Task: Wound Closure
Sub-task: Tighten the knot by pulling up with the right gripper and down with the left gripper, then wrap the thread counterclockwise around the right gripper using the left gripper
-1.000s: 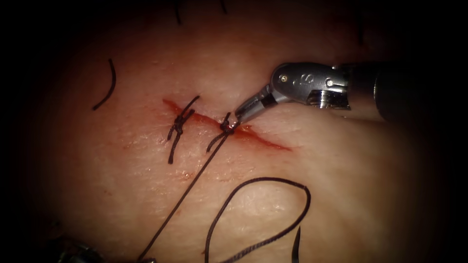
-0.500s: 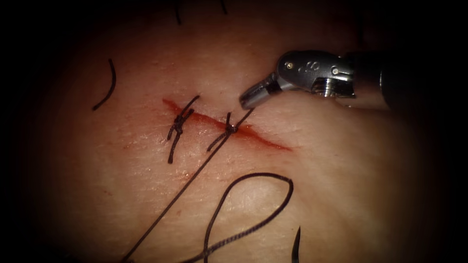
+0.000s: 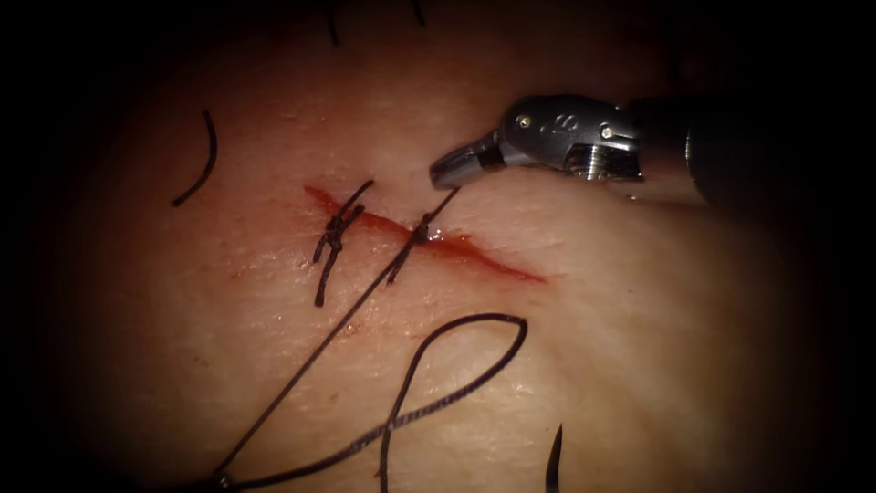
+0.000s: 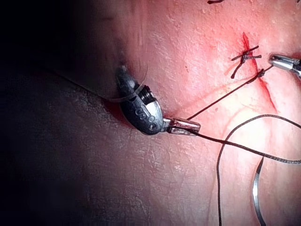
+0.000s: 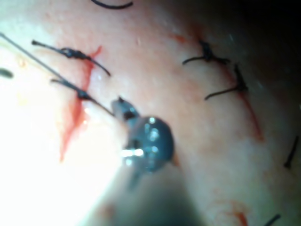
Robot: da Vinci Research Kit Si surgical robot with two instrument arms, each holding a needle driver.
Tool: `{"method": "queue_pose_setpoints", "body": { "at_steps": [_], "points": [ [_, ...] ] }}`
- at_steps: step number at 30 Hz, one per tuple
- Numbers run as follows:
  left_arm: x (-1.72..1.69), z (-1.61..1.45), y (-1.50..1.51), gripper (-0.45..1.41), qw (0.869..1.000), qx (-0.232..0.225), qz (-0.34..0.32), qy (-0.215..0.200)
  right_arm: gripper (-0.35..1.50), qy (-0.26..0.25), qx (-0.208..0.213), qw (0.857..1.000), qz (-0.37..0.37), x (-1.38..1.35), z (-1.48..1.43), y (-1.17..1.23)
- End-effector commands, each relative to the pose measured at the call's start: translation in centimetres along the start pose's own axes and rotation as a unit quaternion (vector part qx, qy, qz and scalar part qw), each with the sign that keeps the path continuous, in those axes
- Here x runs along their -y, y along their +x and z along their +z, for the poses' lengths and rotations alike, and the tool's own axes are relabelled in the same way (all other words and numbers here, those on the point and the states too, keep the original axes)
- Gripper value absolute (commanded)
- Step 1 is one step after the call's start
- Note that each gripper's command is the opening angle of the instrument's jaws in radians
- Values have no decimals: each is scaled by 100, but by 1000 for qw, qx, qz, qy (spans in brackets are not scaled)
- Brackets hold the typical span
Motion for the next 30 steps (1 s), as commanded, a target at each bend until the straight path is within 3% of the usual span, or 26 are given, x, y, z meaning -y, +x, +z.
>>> {"method": "queue_pose_setpoints", "body": {
  "at_steps": [1,22,30],
  "points": [
    [-15,0,-3,-45,1000,1,-1,-1,-35,-4,0,1000,3,-7,7,-1],
    [-28,8,5,-45,1000,1,-5,2,-35,-27,9,1000,1,-2,-12,-18],
    [-1,39,39,-45,1000,2,-4,-11,-35,-25,-42,999,10,12,-10,-4]
  ]
}}
